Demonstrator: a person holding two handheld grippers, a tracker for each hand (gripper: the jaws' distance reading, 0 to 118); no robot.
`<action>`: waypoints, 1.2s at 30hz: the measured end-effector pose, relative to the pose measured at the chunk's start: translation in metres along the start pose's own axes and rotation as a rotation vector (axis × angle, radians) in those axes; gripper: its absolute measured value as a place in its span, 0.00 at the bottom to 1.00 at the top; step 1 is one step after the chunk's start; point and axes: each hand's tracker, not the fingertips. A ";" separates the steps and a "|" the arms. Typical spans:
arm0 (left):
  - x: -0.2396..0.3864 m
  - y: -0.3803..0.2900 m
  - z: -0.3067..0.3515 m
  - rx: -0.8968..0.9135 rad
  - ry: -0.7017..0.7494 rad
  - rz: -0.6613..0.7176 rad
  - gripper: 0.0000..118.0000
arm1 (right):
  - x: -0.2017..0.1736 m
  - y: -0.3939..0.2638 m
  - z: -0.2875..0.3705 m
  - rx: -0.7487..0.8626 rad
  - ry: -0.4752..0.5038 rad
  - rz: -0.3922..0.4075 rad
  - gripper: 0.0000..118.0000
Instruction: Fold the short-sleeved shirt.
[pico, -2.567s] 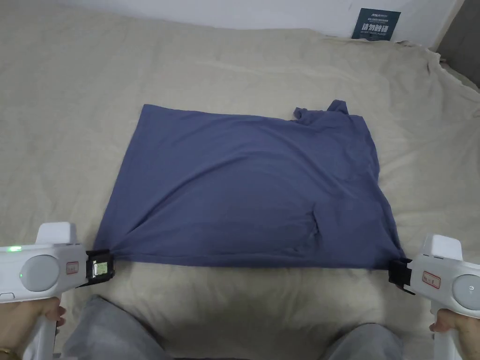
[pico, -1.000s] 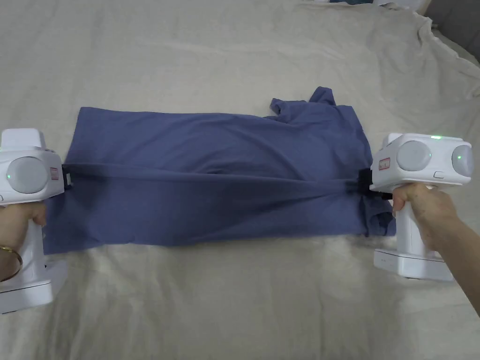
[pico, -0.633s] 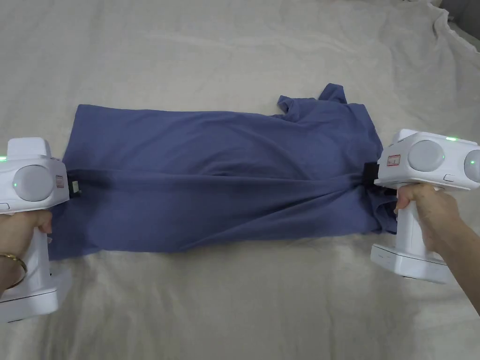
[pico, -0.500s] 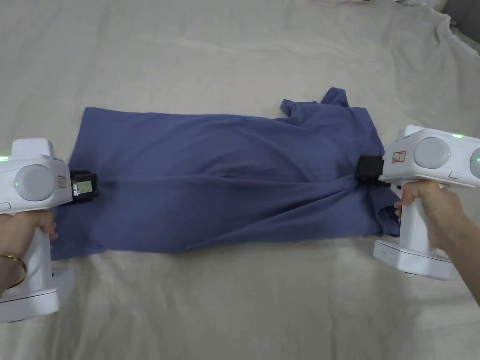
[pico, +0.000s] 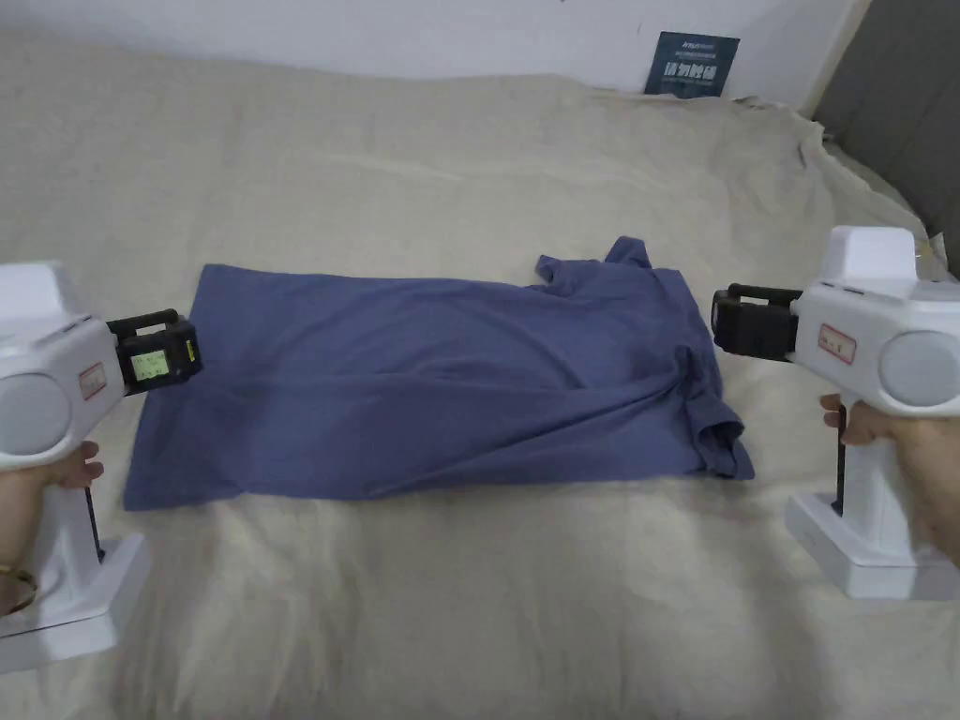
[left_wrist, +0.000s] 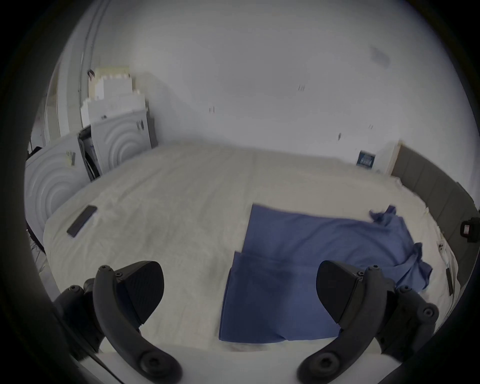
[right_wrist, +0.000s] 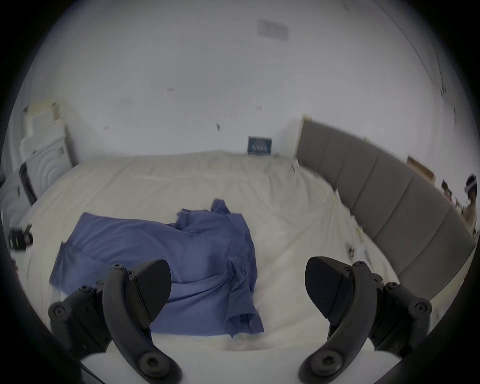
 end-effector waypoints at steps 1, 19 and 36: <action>0.000 -0.003 0.015 0.039 0.001 0.004 1.00 | -0.021 -0.005 0.032 0.024 0.005 0.008 0.91; 0.013 -0.058 0.129 0.210 -0.054 -0.070 0.00 | 0.004 -0.099 0.117 0.191 0.014 -0.207 0.00; 0.017 -0.057 0.117 0.168 -0.071 -0.008 0.00 | 0.021 -0.078 0.072 -0.018 0.041 -0.214 0.00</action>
